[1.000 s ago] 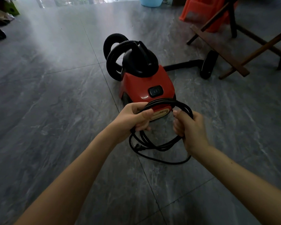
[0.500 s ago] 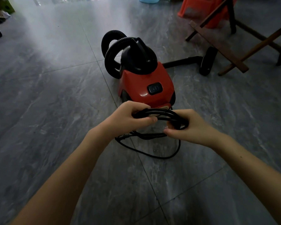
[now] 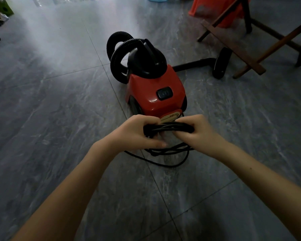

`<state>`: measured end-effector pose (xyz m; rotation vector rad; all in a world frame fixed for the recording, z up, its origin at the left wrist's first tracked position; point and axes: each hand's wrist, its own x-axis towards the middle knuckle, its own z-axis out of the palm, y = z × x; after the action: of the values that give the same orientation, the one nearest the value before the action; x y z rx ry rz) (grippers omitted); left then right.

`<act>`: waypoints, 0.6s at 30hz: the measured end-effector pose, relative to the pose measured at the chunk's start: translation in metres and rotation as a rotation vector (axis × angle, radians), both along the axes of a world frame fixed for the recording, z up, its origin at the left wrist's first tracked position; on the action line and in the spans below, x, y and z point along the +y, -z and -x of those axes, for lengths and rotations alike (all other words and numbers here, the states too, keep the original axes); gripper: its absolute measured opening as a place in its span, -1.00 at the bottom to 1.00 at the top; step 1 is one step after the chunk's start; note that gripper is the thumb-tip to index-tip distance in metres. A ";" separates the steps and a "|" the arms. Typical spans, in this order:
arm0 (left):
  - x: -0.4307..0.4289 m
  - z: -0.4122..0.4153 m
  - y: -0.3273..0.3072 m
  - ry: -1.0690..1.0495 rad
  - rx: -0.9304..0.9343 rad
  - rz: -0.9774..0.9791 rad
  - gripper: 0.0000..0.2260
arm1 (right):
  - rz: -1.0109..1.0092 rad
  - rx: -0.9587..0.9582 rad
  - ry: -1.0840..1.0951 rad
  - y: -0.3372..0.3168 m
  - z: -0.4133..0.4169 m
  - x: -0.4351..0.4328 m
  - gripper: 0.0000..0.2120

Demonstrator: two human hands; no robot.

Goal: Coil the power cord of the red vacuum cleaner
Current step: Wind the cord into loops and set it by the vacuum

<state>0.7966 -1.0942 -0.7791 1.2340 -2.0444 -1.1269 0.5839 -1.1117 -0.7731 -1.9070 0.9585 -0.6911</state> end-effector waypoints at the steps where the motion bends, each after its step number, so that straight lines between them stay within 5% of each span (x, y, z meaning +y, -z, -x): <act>1: -0.001 -0.005 0.004 -0.014 -0.014 -0.013 -0.85 | -0.014 -0.058 0.030 0.000 0.003 -0.001 -0.72; 8: 0.007 -0.009 0.007 -0.048 0.365 -0.226 -0.96 | -0.090 -0.366 0.234 0.002 0.004 -0.001 -0.73; 11: 0.008 -0.004 0.005 -0.038 0.513 -0.263 -0.83 | -0.134 -0.430 0.225 0.009 0.007 -0.003 -0.61; 18: 0.003 -0.001 0.008 -0.115 0.138 -0.086 -0.80 | -0.066 -0.092 0.051 0.010 0.021 -0.009 -0.79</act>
<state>0.7975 -1.0908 -0.7871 1.2605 -1.8173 -1.2214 0.5624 -1.1208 -0.7833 -1.7832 0.9631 -0.7619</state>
